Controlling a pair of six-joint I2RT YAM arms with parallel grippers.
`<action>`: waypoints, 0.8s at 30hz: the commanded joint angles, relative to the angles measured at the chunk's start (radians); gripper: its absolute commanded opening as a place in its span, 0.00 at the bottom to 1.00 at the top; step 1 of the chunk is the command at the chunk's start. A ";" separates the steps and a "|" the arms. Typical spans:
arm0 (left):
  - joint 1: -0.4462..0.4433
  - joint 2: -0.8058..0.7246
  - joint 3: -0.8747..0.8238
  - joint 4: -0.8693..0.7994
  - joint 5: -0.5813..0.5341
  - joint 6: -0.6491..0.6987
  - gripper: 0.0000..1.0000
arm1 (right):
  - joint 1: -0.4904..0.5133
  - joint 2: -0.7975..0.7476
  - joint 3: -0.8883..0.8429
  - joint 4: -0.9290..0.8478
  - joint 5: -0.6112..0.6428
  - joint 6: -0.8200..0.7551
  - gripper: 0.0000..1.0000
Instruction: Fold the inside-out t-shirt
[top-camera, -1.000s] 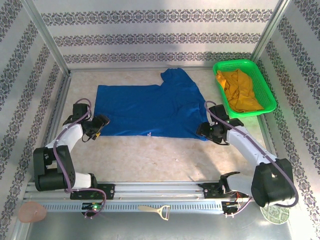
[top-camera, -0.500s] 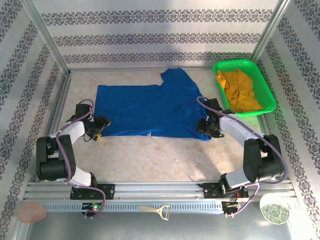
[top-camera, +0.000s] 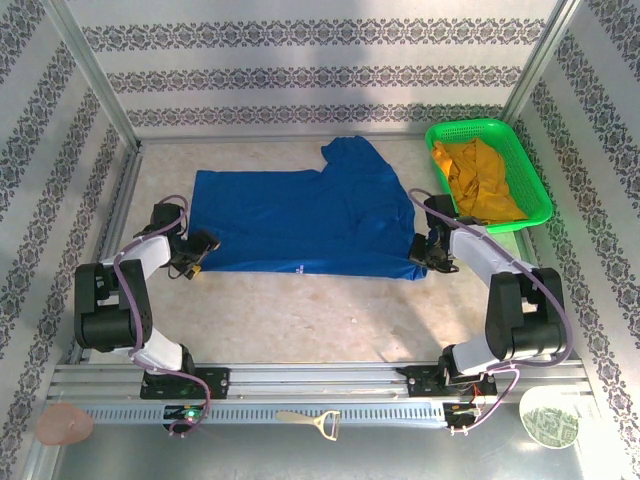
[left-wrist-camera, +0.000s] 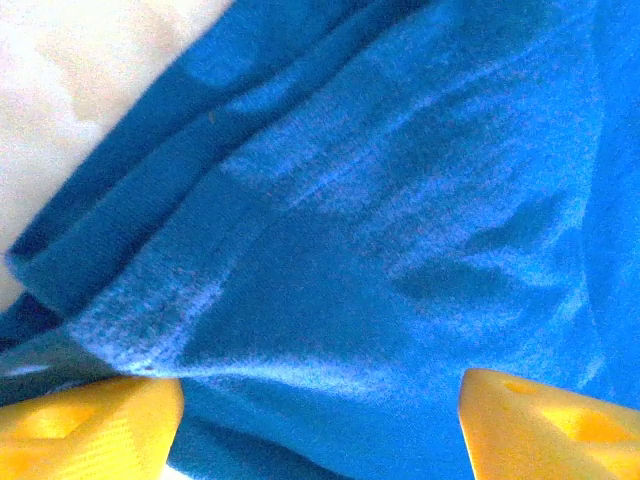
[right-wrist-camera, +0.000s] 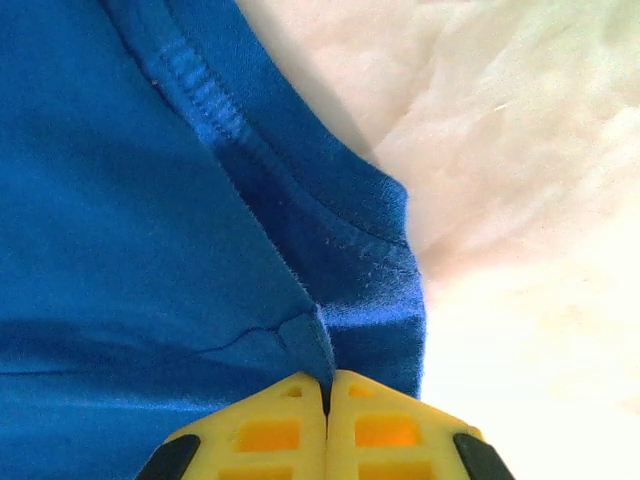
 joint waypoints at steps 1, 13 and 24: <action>-0.007 0.036 -0.011 -0.082 -0.076 0.011 0.75 | -0.017 -0.012 0.012 -0.022 0.009 -0.033 0.06; -0.007 -0.058 0.052 -0.137 -0.022 0.038 0.76 | -0.019 -0.101 -0.012 -0.091 -0.029 -0.047 0.53; -0.010 -0.012 0.075 -0.057 0.066 0.017 0.77 | -0.011 0.049 -0.005 -0.062 -0.094 -0.071 0.34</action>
